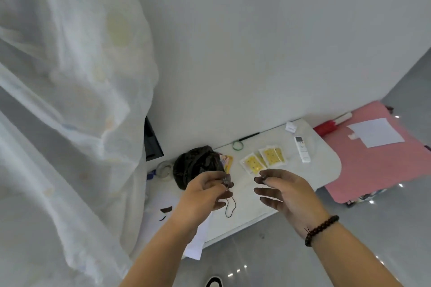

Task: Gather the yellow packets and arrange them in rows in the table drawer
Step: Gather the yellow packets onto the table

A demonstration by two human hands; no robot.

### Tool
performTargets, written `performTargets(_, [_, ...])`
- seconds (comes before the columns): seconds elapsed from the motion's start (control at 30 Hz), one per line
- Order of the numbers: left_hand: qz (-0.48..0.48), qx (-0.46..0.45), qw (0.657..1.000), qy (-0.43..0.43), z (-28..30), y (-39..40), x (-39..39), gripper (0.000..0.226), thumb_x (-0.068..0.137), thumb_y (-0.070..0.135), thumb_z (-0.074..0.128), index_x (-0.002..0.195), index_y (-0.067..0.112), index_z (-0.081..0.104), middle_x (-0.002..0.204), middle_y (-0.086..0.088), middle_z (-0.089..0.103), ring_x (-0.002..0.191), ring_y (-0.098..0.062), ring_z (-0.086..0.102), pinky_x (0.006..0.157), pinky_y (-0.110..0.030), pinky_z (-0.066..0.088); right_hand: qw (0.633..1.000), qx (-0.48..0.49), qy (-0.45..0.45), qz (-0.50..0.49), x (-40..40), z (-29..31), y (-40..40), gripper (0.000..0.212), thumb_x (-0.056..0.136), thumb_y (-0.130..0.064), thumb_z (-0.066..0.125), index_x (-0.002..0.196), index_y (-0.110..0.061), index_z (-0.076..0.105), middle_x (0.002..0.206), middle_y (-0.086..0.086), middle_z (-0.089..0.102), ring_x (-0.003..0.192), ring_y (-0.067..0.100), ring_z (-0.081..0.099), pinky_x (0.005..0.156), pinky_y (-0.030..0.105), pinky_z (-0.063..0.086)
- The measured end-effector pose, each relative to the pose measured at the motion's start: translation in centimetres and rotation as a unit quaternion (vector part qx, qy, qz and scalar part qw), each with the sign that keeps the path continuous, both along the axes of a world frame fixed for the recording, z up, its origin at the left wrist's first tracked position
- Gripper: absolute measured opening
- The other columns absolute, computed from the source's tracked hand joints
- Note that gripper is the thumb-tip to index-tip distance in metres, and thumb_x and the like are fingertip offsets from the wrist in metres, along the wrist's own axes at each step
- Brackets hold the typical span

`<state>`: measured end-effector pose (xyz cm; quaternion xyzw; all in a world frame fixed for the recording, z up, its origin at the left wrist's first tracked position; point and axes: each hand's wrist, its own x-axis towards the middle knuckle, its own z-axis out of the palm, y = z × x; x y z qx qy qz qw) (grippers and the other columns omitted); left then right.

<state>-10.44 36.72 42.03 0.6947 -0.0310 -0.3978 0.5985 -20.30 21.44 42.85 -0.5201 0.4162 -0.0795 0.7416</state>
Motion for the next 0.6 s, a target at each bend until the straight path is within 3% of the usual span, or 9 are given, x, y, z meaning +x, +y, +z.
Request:
performTargets(0.13, [-0.023, 0.012, 0.999, 0.023, -1.7, -6.4, 3.4, 0.025, 0.093, 0.003, 0.053, 0.113, 0.014, 0.064, 0.091, 0.0, 0.075, 0.076, -0.011, 0.07, 0.08, -0.031, 0.055, 0.998, 0.013, -0.006, -0.06, 1.9, -0.4, -6.2, 0.012, 0.09, 0.0, 0.055, 0.093, -0.006, 0.065, 0.09, 0.01, 0.071, 0.079, 0.027, 0.067, 0.07, 0.032, 0.052])
performTargets(0.37, [-0.013, 0.019, 0.998, 0.05, -4.6, -16.6, 6.5, 0.025, 0.093, 0.004, 0.053, 0.111, 0.016, 0.064, 0.094, 0.0, 0.076, 0.083, -0.015, 0.072, 0.072, -0.028, 0.053, 0.996, 0.03, 0.016, -0.088, 2.7, -2.8, -17.4, 0.014, 0.09, 0.0, 0.055, 0.099, -0.003, 0.065, 0.094, 0.012, 0.071, 0.082, 0.028, 0.067, 0.073, 0.033, 0.052])
performTargets(0.6, [0.11, 0.057, 0.99, 0.064, -9.2, -27.5, 7.7, 0.034, 0.091, 0.003, 0.054, 0.124, 0.012, 0.052, 0.105, -0.005, 0.069, 0.086, -0.019, 0.07, 0.074, -0.029, 0.054, 0.994, 0.034, 0.107, 0.003, 6.2, -7.1, -30.3, 0.013, 0.089, 0.0, 0.055, 0.092, -0.007, 0.065, 0.093, 0.013, 0.07, 0.077, 0.026, 0.067, 0.067, 0.03, 0.053])
